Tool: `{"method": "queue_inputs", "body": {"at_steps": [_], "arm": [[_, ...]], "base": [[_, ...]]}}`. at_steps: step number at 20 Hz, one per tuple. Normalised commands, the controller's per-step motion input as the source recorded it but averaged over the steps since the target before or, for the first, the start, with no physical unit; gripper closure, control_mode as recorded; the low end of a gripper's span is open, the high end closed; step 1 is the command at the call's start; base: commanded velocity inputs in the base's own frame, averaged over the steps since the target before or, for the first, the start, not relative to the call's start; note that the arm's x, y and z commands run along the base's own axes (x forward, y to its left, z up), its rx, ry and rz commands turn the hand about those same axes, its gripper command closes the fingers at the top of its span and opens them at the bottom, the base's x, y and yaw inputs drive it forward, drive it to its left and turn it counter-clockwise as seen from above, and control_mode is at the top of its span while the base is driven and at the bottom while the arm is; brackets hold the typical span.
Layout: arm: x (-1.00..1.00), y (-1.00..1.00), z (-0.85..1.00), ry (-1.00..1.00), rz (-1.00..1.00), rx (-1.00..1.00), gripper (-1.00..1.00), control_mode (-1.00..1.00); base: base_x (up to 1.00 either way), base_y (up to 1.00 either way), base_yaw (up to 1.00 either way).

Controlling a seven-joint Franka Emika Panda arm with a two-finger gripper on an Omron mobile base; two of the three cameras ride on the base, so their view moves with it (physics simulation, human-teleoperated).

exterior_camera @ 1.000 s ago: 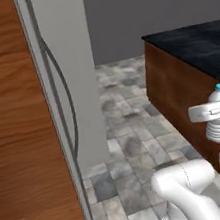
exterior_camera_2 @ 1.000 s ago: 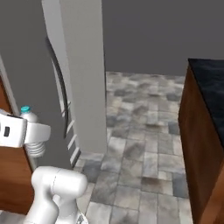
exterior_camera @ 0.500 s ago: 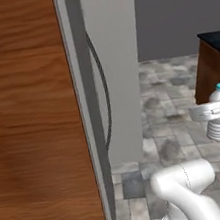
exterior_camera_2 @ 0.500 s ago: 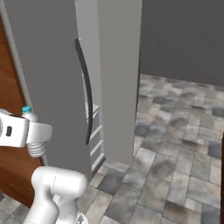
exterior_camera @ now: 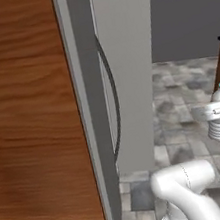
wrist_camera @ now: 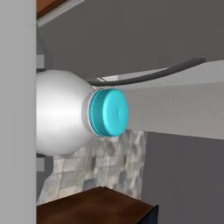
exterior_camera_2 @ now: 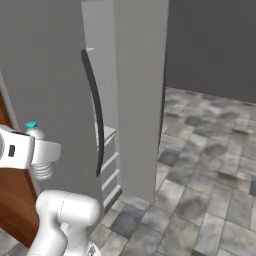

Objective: Take the bottled waters from the counter and place them in the freezer to freeze. Close the freezer door after placing the bottles.

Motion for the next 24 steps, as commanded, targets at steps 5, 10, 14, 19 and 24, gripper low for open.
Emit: {"method": "queue_inputs", "body": {"at_steps": [5,10,14,19,24], "arm": [[0.0,0.0,0.0,0.0,0.0,0.0,1.0,1.0],[0.0,0.0,0.0,0.0,0.0,0.0,1.0,1.0],[0.0,0.0,0.0,0.0,0.0,0.0,1.0,1.0],[0.0,0.0,0.0,0.0,0.0,0.0,1.0,1.0],[0.0,0.0,0.0,0.0,0.0,0.0,1.0,1.0]], "base": [[0.61,-0.33,0.27],[0.48,-0.37,0.33],[0.34,-0.41,0.41],[0.02,-0.63,0.54],[0.0,-0.51,0.53]]}}
